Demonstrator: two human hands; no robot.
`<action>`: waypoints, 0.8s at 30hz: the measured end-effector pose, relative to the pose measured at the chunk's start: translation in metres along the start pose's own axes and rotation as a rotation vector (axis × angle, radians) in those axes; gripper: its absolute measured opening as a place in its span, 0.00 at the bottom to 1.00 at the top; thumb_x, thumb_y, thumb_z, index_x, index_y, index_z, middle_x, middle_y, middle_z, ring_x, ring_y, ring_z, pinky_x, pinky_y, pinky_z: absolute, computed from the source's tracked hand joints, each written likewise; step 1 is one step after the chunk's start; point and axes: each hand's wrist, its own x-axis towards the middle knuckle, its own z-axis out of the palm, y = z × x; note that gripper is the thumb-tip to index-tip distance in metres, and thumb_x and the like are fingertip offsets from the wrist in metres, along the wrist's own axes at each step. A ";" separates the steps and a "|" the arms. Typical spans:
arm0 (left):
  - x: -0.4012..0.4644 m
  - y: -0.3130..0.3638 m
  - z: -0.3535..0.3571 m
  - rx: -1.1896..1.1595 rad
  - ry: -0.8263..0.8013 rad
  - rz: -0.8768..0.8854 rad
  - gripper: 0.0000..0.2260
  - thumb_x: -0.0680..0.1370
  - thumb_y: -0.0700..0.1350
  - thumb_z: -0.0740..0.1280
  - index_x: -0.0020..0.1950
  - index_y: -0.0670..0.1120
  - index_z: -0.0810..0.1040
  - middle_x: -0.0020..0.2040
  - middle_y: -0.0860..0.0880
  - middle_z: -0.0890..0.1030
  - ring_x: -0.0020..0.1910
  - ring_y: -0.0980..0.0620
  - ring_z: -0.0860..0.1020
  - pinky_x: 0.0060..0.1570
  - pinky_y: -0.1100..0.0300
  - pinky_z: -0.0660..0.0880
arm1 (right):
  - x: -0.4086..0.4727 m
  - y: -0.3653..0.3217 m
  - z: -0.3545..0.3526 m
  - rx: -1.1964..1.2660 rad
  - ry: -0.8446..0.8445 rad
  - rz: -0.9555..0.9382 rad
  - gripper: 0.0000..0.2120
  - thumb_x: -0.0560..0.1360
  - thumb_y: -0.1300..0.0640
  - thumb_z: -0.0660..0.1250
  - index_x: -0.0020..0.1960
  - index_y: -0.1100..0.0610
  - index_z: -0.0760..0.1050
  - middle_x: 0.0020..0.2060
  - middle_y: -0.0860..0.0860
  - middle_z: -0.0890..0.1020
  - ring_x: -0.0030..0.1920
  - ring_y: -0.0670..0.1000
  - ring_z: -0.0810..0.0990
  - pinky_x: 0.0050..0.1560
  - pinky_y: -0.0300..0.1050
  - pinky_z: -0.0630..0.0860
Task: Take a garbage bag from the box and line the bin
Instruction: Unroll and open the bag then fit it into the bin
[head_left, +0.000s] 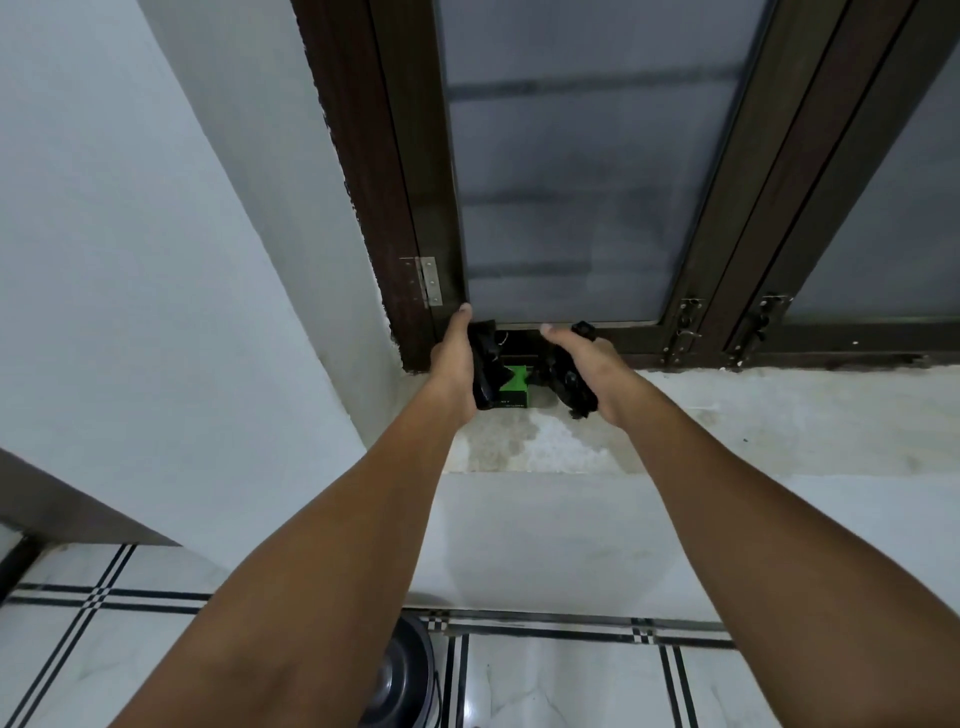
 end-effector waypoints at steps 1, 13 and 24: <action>-0.003 0.001 0.000 -0.021 -0.039 0.006 0.30 0.74 0.66 0.64 0.66 0.47 0.78 0.54 0.44 0.84 0.51 0.43 0.84 0.51 0.48 0.82 | 0.000 0.002 -0.006 -0.068 -0.002 0.008 0.31 0.72 0.42 0.72 0.67 0.58 0.69 0.53 0.56 0.80 0.52 0.57 0.81 0.52 0.52 0.79; 0.002 -0.007 0.002 0.018 -0.066 0.050 0.18 0.78 0.54 0.72 0.64 0.46 0.78 0.58 0.45 0.85 0.54 0.49 0.83 0.48 0.57 0.80 | 0.027 0.034 -0.043 -0.771 0.353 -0.288 0.26 0.70 0.52 0.79 0.64 0.56 0.75 0.59 0.56 0.79 0.60 0.59 0.77 0.59 0.53 0.76; -0.015 -0.013 0.001 -0.113 -0.122 0.044 0.19 0.77 0.42 0.75 0.62 0.49 0.69 0.60 0.42 0.79 0.50 0.46 0.83 0.42 0.58 0.83 | 0.006 0.019 -0.016 -0.481 0.444 -0.775 0.08 0.78 0.58 0.65 0.53 0.57 0.81 0.51 0.51 0.81 0.54 0.51 0.78 0.55 0.43 0.73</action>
